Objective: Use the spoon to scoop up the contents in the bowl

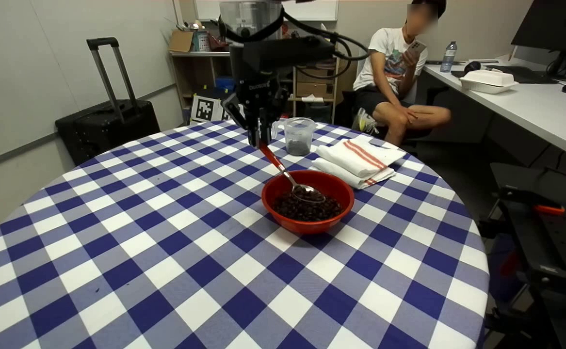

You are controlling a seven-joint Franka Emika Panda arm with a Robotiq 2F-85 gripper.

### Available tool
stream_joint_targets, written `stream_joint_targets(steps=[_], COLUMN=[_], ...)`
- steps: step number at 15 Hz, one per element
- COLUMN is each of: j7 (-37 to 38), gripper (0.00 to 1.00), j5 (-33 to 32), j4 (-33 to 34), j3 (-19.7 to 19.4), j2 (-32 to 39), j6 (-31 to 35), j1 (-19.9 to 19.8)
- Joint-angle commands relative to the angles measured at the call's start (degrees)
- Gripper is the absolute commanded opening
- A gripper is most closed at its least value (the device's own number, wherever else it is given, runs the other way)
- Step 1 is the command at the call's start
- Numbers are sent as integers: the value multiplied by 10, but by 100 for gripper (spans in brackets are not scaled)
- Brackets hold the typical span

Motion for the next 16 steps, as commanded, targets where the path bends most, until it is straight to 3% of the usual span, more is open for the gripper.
stream_joint_targets(steps=[1, 8, 13, 16], j7=[-54, -46, -54, -88], gripper=[5, 5, 5, 5], j5=[53, 13, -71, -109], j4=[-40, -60, -15, 31], j3=[11, -19, -21, -10], j2=[-61, -128, -117, -94], j6=[7, -16, -67, -131], j1=[-17, -14, -2, 10])
